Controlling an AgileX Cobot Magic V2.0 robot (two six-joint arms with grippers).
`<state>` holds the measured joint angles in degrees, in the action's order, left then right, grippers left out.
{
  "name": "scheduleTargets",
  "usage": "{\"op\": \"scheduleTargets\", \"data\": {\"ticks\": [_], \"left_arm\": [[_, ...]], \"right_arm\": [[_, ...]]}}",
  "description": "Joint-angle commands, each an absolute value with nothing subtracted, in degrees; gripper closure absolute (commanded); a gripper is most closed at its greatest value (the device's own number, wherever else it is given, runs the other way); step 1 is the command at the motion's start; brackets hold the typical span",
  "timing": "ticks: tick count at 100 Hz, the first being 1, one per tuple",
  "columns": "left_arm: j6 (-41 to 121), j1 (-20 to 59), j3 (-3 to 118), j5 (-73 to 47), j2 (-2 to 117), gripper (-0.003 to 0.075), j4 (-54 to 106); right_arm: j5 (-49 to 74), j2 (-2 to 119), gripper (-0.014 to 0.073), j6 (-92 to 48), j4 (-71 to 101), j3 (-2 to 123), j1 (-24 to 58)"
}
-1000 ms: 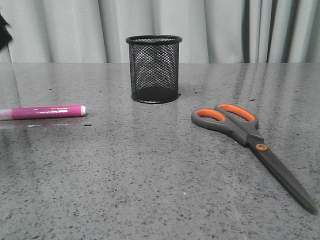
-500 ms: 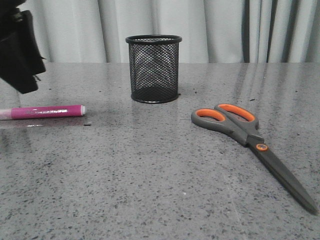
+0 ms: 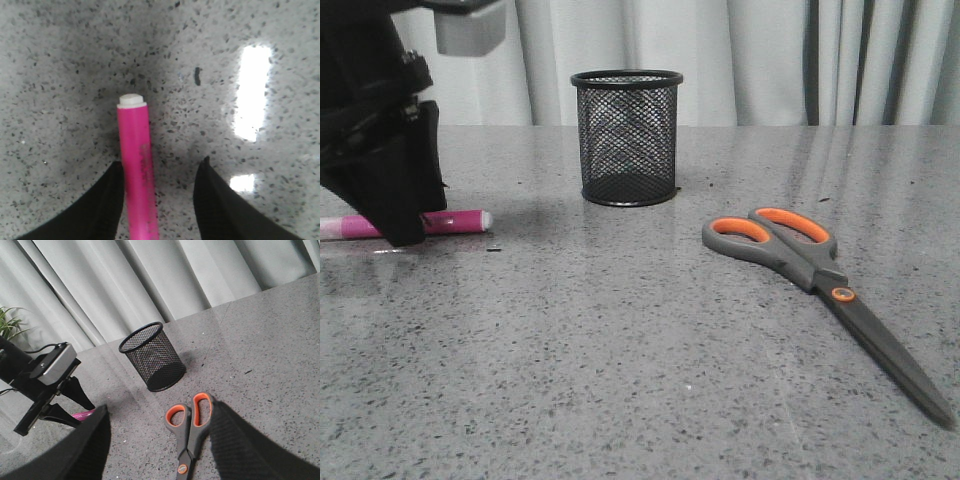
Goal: Put pen and scissors into bin
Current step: 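Lower the left gripper onto the pink highlighter and close on it, then lift the highlighter with the left gripper and drop it into the mesh cup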
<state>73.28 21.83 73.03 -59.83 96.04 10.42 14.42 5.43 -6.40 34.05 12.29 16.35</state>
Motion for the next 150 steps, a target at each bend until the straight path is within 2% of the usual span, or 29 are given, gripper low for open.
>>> {"op": "scheduleTargets", "data": {"ticks": [1,27,34,39,40,42,54,62,73,82,96,112,138,150], "left_arm": [[73.4,22.16,74.9,-57.66,95.07,0.0427,11.24],[73.2,22.16,74.9,-57.11,97.78,0.044,11.25],[73.2,22.16,74.9,-58.46,97.89,0.0552,12.02],[72.89,22.16,74.9,-58.73,97.89,0.069,12.93],[72.55,22.16,74.9,-58.73,97.89,0.069,13.06],[72.13,22.16,74.9,-58.55,97.61,0.0739,13.19],[71.23,21.96,75.47,-52.52,95.18,0.074,17.01],[71.23,21.01,76.67,-43.33,91.61,0.074,23.65],[71.61,19.16,77.03,-27.41,86.74,0.074,42.81],[78.89,18.84,77.03,-20.37,84.35,0.074,65.36],[96.28,19.06,76.45,-27.68,84.36,0.074,89.66],[99.34,20.53,74.59,-29.16,86.91,0.0739,106.75],[99.76,21.05,74.96,-43.65,96.16,0.074,106.8],[100.6,21.04,75.03,-44.9,98.41,0.074,106.8]], "right_arm": [[10.88,6.5,0.0202,-7.07,33.84,13.75,16.28],[10.88,6.5,0.0202,-7.07,33.84,13.75,16.28],[10.77,6.5,0.0202,-7.07,33.84,13.75,16.28],[10.66,6.5,0.0202,-7.07,33.84,13.75,16.28],[10.66,6.5,0.0202,-7.07,33.84,13.75,16.28],[10.52,6.5,0.0202,-7.07,33.84,13.75,16.28],[10.12,6.5,0.0202,-7.07,33.84,13.75,16.28],[9.65,6.5,0.0202,-7.07,33.84,13.75,16.28],[8.68,6.5,0.0202,-7.07,33.84,13.75,16.28],[7.95,6.5,0.0202,-7.07,33.84,13.75,16.28],[7.71,6.5,0.0202,-7.07,33.84,13.75,16.28],[7.66,6.5,0.0202,-7.07,33.84,13.75,16.28],[7.66,6.55,0.0202,-7.07,33.84,13.75,16.28],[7.66,6.55,0.0202,-7.07,33.84,13.75,16.28]]}}
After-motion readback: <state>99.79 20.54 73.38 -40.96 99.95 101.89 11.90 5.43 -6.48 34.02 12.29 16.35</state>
